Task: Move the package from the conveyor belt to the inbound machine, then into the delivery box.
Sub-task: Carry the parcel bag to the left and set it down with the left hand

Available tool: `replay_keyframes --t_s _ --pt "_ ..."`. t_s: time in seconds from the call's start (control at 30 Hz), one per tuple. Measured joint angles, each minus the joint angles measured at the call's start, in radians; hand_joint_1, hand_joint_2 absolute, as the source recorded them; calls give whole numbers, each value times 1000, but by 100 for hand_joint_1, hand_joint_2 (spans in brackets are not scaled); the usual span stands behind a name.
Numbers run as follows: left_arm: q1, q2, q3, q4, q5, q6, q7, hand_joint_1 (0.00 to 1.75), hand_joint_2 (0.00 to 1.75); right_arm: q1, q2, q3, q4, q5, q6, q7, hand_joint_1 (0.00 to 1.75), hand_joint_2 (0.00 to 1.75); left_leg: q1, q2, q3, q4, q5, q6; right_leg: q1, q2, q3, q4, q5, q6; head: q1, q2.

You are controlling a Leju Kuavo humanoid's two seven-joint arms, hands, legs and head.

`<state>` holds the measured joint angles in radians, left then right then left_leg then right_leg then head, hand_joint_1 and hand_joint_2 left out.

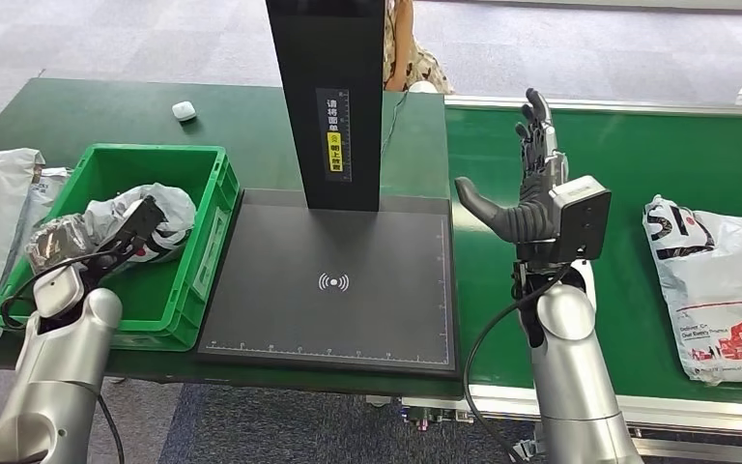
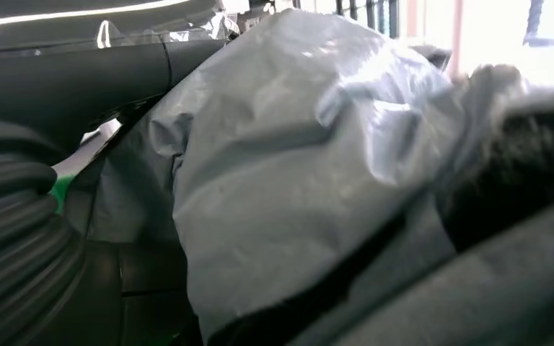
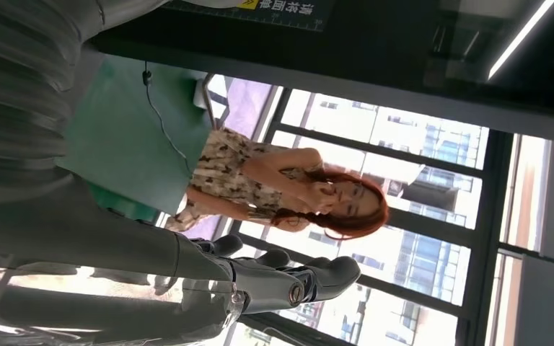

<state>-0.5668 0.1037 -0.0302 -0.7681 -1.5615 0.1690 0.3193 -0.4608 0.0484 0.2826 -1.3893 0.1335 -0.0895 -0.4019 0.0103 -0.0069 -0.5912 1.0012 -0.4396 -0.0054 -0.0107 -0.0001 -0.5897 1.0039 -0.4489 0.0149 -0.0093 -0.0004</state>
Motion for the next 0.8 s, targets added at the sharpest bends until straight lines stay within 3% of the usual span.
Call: replay_keyframes --t_s 0.03,0.13,0.3,0.47,0.6,0.8 --pt "-9 5 3 28 0 -6 1 0 175 -5 3 2 3 3 2 1 0 175 0 0 0 0 0 0 0 0 0 0 0 0 0 0" --pt "-26 15 11 80 1 -1 -14 0 175 -14 9 6 13 6 3 4 0 175 0 0 0 0 0 0 0 0 0 0 0 0 0 0" --pt "-25 12 30 90 33 100 -51 0 175 -16 10 7 19 11 2 9 0 175 0 0 0 0 0 0 0 0 0 0 0 0 0 0" --pt "21 -13 46 -14 151 239 -159 0 175 -11 10 6 19 19 0 13 0 175 0 0 0 0 0 0 0 0 0 0 0 0 0 0" --pt "63 -31 46 -118 202 253 -190 0 0 -8 9 6 19 18 0 15 0 175 0 0 0 0 0 0 0 0 -1 0 0 0 0 0" --pt "152 -57 16 -297 378 337 -309 0 0 -9 9 5 19 -19 13 42 0 175 0 0 0 0 0 0 0 0 -1 0 0 0 0 0"
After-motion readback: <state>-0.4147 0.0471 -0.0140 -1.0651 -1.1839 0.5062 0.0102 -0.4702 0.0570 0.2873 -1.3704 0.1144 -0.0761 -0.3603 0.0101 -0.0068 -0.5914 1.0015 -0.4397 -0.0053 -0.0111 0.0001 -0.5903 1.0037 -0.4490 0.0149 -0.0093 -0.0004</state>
